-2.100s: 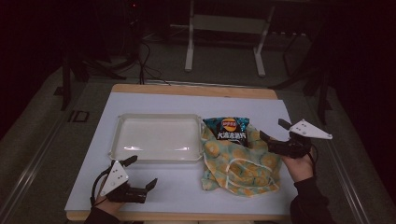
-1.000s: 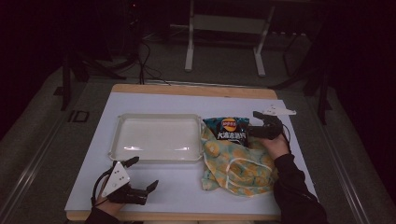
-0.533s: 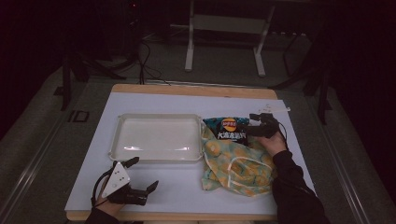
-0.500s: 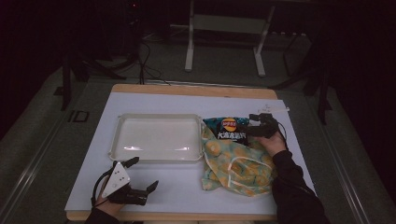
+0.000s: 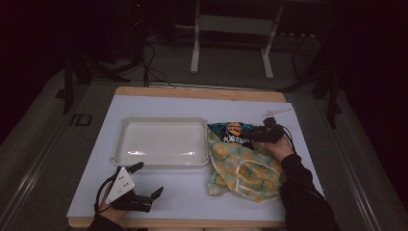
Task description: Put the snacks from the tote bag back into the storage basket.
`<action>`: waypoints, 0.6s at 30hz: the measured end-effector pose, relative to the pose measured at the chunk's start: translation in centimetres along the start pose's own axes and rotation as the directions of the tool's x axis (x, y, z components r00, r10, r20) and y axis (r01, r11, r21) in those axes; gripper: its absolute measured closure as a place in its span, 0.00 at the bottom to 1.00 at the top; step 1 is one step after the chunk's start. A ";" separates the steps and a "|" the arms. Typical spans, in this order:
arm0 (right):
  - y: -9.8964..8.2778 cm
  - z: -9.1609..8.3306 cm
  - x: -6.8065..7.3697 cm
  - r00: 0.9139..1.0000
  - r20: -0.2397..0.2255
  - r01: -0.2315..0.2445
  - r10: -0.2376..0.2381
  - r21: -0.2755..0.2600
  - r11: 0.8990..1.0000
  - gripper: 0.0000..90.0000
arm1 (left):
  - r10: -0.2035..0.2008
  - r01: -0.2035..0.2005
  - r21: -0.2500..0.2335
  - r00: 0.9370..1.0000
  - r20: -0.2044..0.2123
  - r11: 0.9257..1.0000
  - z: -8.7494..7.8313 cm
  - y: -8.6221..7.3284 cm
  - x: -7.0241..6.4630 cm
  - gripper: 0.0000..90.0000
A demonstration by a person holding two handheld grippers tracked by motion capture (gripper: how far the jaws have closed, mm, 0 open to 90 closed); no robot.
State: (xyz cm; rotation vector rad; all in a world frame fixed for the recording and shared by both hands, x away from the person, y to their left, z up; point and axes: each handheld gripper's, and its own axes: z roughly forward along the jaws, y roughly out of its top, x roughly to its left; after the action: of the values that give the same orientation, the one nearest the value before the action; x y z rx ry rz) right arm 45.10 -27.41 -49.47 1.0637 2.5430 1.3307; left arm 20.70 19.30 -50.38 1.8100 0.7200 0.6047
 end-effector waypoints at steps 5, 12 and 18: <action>0.3 0.1 0.7 1.000 0.016 0.021 -0.022 0.031 0.999 0.96 | 0.000 0.000 0.002 1.000 0.001 1.000 0.0 0.0 0.0 0.00; 1.0 -0.6 1.7 0.995 0.091 0.046 -0.047 0.020 0.999 0.99 | -0.001 0.001 -0.001 1.000 -0.010 1.000 0.0 0.0 0.0 0.00; 1.2 -1.7 2.3 0.994 0.098 0.050 -0.048 -0.020 0.999 1.00 | -0.001 0.001 -0.002 1.000 -0.008 1.000 0.0 0.0 0.0 0.00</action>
State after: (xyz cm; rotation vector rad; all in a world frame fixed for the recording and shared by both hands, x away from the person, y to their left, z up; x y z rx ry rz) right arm 43.39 -26.71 -46.95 1.0291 2.4614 1.2603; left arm 20.70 19.34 -50.34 1.8064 0.7254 0.6127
